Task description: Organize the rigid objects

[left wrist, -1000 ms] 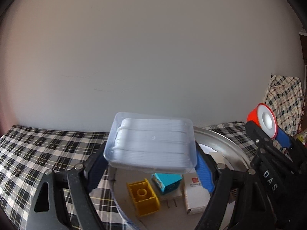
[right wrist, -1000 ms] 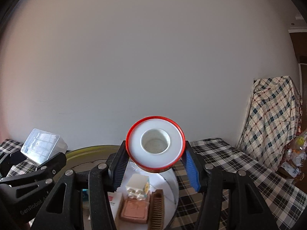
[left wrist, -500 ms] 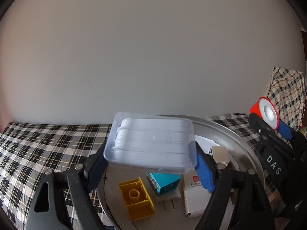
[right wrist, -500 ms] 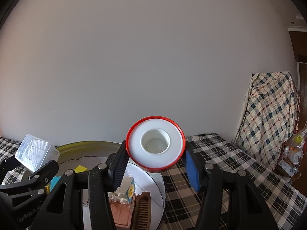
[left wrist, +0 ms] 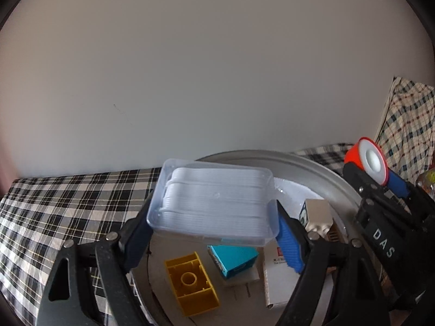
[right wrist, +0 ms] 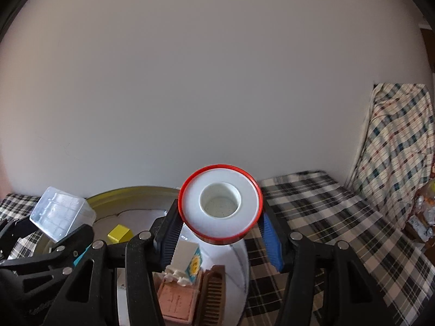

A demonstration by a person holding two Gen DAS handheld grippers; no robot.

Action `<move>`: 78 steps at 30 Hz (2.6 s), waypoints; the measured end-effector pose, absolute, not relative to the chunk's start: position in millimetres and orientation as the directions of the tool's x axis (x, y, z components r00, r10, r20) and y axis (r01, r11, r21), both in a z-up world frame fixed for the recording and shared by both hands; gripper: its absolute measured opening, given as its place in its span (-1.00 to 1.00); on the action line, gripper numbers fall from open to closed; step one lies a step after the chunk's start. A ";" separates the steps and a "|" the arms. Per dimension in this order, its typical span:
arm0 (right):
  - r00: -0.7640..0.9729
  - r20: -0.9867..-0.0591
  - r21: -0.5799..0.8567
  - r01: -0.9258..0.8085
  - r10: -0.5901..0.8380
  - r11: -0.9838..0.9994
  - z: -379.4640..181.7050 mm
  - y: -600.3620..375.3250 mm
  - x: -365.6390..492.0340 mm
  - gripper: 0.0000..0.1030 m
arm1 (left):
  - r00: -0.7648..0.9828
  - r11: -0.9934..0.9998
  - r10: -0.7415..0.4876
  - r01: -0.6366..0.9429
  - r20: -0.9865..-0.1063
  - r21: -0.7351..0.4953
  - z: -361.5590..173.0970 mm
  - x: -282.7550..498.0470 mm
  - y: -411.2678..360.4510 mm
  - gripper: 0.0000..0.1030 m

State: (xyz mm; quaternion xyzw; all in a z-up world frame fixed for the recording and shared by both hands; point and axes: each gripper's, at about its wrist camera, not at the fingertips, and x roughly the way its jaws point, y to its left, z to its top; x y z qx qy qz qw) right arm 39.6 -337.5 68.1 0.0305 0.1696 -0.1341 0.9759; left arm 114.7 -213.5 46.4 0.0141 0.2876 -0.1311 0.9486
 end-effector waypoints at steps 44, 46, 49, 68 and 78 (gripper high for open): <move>0.959 -0.220 0.115 0.210 -0.182 0.971 72.6 -344.5 20.3 0.73 | 0.850 0.972 -0.133 0.213 -0.509 0.101 47.9 76.6 -207.9 0.99; 0.960 -0.197 0.115 0.222 -0.197 0.968 72.1 -345.3 16.0 0.73 | 0.872 0.980 -0.112 0.176 -0.476 0.091 49.2 67.8 -197.9 0.99; 0.963 -0.168 0.109 0.230 -0.210 0.967 69.6 -343.4 11.4 0.73 | 0.904 0.991 -0.067 0.109 -0.422 0.074 48.9 61.3 -187.1 0.99; 0.953 0.004 0.105 0.301 -0.303 0.948 65.0 -314.3 -52.8 0.73 | 0.954 0.992 -0.102 0.118 -0.283 0.041 41.1 38.0 -163.3 0.99; 0.936 0.082 0.044 0.339 -0.342 0.940 68.2 -293.9 -77.4 0.74 | 0.947 0.989 -0.141 0.148 -0.287 0.003 40.8 22.3 -155.6 0.99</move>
